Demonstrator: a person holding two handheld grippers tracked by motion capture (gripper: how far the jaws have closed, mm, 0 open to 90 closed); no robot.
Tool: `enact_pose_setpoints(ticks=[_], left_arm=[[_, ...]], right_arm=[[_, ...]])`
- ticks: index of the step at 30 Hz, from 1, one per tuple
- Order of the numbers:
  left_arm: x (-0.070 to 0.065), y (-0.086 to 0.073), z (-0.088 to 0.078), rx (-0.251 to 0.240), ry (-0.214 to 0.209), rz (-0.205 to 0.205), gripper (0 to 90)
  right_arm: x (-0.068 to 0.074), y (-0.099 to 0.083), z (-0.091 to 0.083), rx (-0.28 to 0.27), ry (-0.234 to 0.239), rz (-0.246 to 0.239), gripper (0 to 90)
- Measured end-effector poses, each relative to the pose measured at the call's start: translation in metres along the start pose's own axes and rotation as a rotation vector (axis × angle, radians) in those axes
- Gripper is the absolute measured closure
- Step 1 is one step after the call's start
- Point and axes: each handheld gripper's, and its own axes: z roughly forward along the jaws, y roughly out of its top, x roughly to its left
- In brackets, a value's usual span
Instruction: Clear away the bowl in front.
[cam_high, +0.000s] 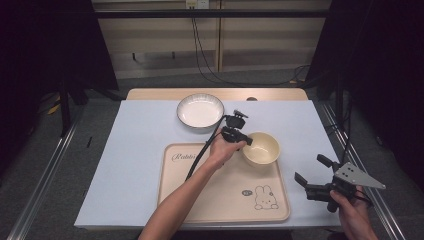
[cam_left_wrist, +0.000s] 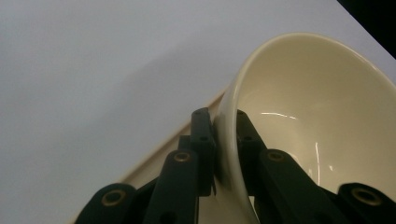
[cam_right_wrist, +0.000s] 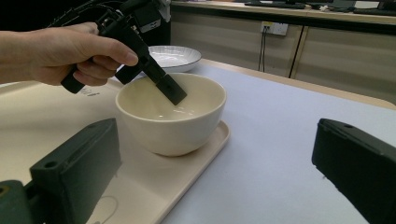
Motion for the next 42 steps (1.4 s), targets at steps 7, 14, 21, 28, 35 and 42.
enact_pose_setpoints(ticks=[7, 14, 21, 28, 35, 42], left_arm=[[-0.002, -0.002, 0.0, -0.037, 0.012, 0.047, 81.5], [-0.002, -0.004, -0.002, -0.079, 0.036, 0.052, 62.9], [-0.002, -0.007, -0.007, -0.136, 0.082, 0.08, 36.1], [0.001, -0.01, -0.011, -0.172, 0.118, 0.079, 8.2], [0.001, -0.011, -0.028, -0.219, 0.101, 0.074, 2.9], [-0.001, -0.015, -0.045, -0.26, 0.121, 0.099, 2.2]], right_arm=[[0.0, 0.0, -0.001, -0.001, -0.001, 0.001, 0.9], [0.0, 0.0, -0.001, 0.0, -0.003, 0.003, 0.9], [0.0, 0.0, -0.001, -0.001, 0.0, 0.006, 0.9], [0.0, 0.0, 0.0, -0.003, 0.002, 0.004, 0.9], [0.0, 0.0, 0.001, -0.001, 0.004, 0.008, 0.9], [0.0, 0.001, 0.001, 0.001, 0.004, 0.009, 0.9]])
